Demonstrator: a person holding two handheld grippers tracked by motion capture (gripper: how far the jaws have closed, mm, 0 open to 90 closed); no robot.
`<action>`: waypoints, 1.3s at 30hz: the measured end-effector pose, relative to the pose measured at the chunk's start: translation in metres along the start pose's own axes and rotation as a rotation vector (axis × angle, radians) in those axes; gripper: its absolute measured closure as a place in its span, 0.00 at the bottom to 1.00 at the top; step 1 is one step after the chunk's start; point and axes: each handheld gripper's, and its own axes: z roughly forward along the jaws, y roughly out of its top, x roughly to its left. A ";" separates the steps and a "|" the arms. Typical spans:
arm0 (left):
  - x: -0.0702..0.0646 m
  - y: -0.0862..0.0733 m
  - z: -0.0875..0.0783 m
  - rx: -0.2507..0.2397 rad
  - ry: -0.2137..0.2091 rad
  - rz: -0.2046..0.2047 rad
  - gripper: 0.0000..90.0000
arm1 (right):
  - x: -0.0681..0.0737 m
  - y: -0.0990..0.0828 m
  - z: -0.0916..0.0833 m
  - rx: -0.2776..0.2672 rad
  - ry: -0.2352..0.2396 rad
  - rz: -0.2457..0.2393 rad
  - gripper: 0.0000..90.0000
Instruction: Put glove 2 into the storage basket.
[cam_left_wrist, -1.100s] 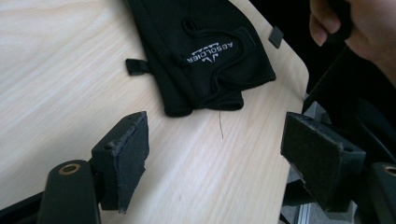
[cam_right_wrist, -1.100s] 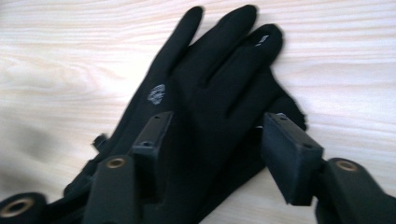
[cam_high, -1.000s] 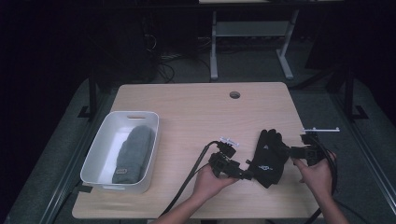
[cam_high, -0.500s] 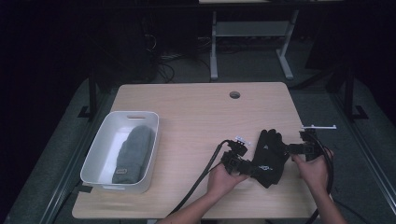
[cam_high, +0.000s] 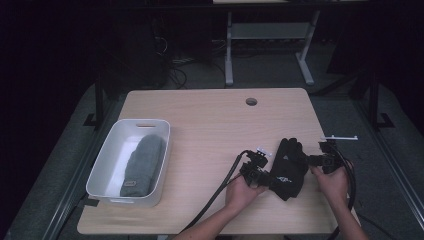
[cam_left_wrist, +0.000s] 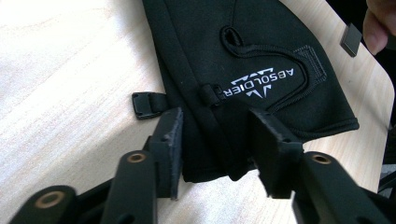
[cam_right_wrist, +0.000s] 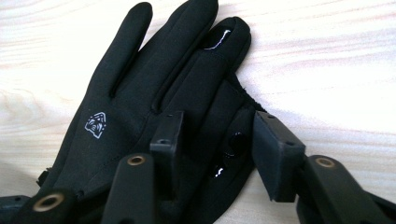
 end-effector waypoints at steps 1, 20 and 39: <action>0.000 0.000 0.000 0.004 -0.004 0.003 0.69 | -0.002 -0.001 0.000 -0.008 0.014 0.008 0.64; 0.014 0.004 0.001 0.019 -0.147 -0.085 0.89 | -0.019 -0.004 -0.002 -0.013 0.141 0.067 0.89; 0.020 -0.006 -0.036 -0.024 -0.137 -0.074 0.89 | 0.009 0.007 -0.012 -0.034 0.227 0.026 0.91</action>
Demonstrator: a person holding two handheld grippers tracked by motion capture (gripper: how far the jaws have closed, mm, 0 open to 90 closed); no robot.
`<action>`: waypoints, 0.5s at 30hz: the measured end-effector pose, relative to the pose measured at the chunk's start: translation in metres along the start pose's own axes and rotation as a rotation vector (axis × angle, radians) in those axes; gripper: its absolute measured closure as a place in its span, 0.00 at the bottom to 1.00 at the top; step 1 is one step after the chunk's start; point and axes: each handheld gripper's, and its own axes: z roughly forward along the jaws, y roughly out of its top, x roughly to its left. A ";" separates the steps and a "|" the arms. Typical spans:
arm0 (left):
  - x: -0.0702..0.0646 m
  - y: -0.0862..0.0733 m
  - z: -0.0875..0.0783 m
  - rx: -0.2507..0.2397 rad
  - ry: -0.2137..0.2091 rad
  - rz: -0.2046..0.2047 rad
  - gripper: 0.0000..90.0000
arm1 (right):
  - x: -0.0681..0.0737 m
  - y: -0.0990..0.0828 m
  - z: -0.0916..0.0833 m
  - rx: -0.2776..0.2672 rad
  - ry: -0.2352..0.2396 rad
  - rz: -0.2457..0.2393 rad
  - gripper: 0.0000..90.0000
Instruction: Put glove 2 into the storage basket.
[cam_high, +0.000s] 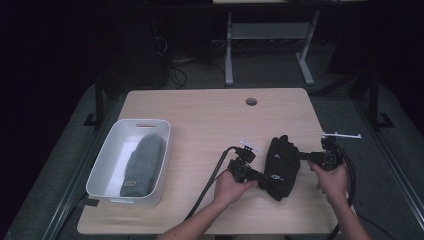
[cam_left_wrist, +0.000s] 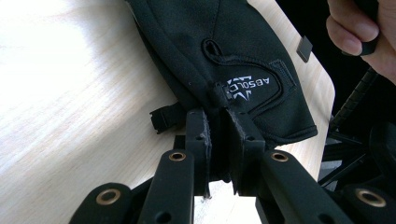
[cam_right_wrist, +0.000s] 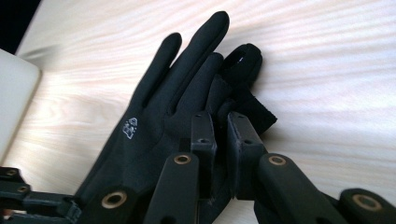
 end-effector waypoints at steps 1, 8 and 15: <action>0.001 0.000 -0.002 0.000 -0.002 0.010 0.89 | 0.001 0.001 0.000 -0.002 0.005 -0.002 0.91; 0.000 -0.002 -0.015 -0.028 -0.003 0.006 0.89 | 0.007 0.003 0.001 -0.006 0.040 0.004 0.91; -0.001 -0.003 -0.033 -0.052 0.006 0.011 0.89 | 0.023 0.011 -0.001 -0.022 0.081 -0.015 0.91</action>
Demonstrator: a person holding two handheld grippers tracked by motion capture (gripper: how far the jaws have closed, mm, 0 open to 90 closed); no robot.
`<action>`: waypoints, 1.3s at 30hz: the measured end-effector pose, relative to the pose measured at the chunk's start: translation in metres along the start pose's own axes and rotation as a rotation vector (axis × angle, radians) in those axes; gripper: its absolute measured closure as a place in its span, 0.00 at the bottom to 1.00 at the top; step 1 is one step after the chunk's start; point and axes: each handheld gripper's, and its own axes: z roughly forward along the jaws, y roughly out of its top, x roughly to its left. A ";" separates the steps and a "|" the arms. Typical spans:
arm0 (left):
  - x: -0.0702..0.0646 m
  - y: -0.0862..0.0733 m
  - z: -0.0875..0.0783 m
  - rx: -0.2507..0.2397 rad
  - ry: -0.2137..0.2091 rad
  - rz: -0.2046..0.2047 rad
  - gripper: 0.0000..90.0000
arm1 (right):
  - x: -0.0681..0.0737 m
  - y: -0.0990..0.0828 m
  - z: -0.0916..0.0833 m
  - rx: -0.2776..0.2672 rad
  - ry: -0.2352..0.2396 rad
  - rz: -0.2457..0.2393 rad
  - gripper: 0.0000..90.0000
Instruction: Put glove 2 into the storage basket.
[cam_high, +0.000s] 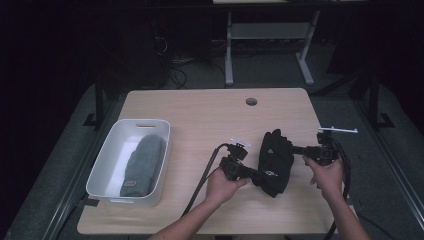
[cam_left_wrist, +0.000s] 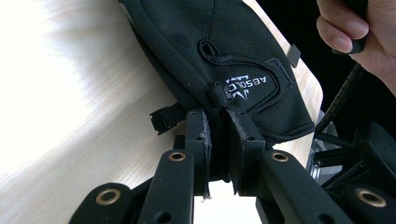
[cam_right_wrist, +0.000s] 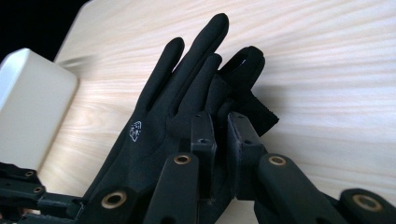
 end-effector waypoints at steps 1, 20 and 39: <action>0.000 0.000 -0.002 -0.003 0.001 0.000 0.89 | 0.002 0.001 0.000 0.002 0.004 -0.004 0.91; 0.007 -0.006 -0.039 -0.053 0.007 -0.008 0.89 | 0.034 0.016 0.008 -0.018 0.099 -0.022 0.91; 0.012 -0.011 -0.078 -0.099 0.031 -0.008 0.89 | 0.066 0.032 0.022 -0.018 0.180 -0.052 0.91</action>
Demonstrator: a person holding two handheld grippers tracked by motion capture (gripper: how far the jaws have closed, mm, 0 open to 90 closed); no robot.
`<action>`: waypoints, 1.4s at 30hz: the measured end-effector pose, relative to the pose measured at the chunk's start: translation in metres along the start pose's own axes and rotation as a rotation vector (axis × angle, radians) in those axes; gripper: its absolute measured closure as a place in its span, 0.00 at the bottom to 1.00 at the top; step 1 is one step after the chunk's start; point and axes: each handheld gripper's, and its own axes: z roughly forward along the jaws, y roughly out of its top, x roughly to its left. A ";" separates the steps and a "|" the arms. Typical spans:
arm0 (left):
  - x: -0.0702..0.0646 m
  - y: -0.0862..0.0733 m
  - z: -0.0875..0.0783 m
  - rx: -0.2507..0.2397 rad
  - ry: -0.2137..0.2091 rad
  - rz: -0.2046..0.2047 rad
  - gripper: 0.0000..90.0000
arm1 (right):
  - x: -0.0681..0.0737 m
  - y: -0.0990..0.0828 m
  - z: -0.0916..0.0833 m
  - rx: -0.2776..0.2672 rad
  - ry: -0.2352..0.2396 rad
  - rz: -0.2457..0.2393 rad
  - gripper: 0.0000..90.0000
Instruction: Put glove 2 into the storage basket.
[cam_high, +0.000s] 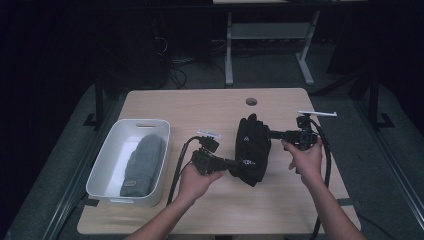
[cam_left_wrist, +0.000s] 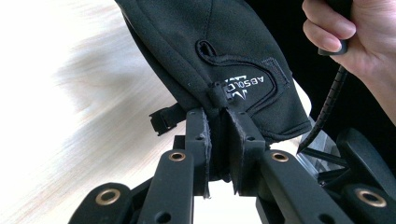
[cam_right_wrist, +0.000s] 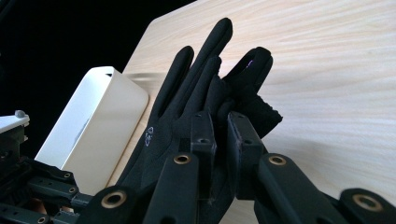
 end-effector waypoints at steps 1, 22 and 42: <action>0.001 0.000 -0.002 -0.002 0.001 -0.003 0.89 | 0.002 0.001 0.001 0.000 0.004 0.001 0.91; 0.012 -0.004 -0.028 -0.028 0.009 -0.021 0.89 | 0.022 0.012 0.021 0.010 0.069 -0.004 0.91; 0.019 -0.008 -0.052 -0.052 0.021 -0.032 0.89 | 0.044 0.023 0.038 0.027 0.101 -0.032 0.91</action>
